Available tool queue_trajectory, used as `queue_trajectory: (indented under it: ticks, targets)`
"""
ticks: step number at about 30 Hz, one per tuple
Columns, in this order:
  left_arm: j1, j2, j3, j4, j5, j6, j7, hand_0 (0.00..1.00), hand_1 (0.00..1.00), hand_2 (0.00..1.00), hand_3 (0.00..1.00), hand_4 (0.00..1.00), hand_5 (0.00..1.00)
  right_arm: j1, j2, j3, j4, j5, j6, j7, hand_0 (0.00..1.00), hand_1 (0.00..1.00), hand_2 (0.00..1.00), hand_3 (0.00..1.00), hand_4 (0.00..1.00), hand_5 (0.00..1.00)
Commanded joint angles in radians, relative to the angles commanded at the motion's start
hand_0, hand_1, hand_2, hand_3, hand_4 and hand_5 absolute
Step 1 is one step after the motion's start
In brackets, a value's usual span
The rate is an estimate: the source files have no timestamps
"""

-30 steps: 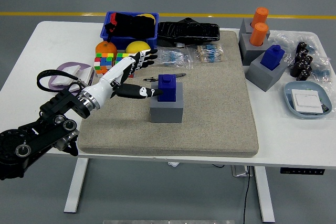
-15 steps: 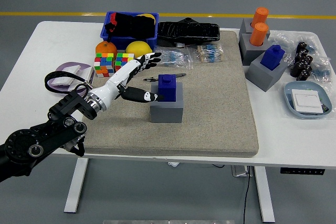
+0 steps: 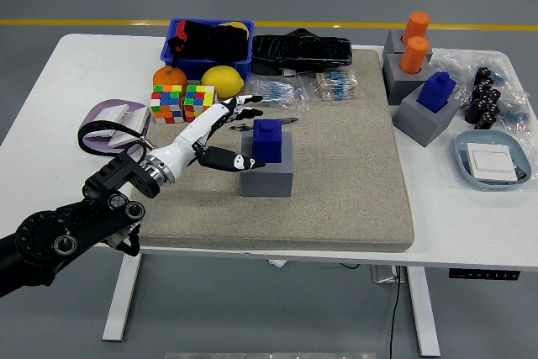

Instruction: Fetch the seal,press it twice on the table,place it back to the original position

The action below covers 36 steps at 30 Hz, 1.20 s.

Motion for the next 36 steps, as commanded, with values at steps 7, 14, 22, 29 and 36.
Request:
queue_trajectory:
  ticks: [7, 14, 22, 29, 36]
  targets:
    - [-0.009, -0.009, 0.012, 0.01, -0.004, 0.013, 0.0, 0.847, 0.818, 0.813, 0.904, 0.956, 0.002, 0.001, -0.001, -0.003, 0.001, 0.004, 0.0, 0.001, 0.91, 0.812, 0.811, 0.801, 0.98, 0.698]
    - [-0.017, -0.019, 0.025, 0.018, -0.013, 0.022, 0.004, 0.837, 0.82, 0.821, 0.903, 0.944, 0.002, 0.001, 0.001, 0.001, 0.001, -0.001, 0.0, 0.0, 0.911, 0.811, 0.811, 0.801, 0.982, 0.699]
    - [-0.025, -0.028, 0.041, 0.025, -0.033, 0.035, 0.007, 0.827, 0.806, 0.814, 0.898, 0.928, 0.002, 0.003, 0.0, 0.003, 0.001, -0.003, 0.0, 0.0, 0.911, 0.812, 0.811, 0.801, 0.983, 0.698]
    - [-0.033, -0.032, 0.056, 0.025, -0.042, 0.043, 0.008, 0.791, 0.774, 0.809, 0.894, 0.914, 0.002, 0.003, 0.001, 0.006, 0.001, -0.003, -0.001, 0.0, 0.911, 0.812, 0.811, 0.801, 0.984, 0.698]
    - [-0.035, -0.036, 0.068, 0.028, -0.047, 0.046, 0.013, 0.774, 0.743, 0.799, 0.891, 0.905, 0.002, 0.003, 0.002, 0.008, 0.001, -0.004, -0.002, 0.0, 0.911, 0.812, 0.811, 0.799, 0.985, 0.698]
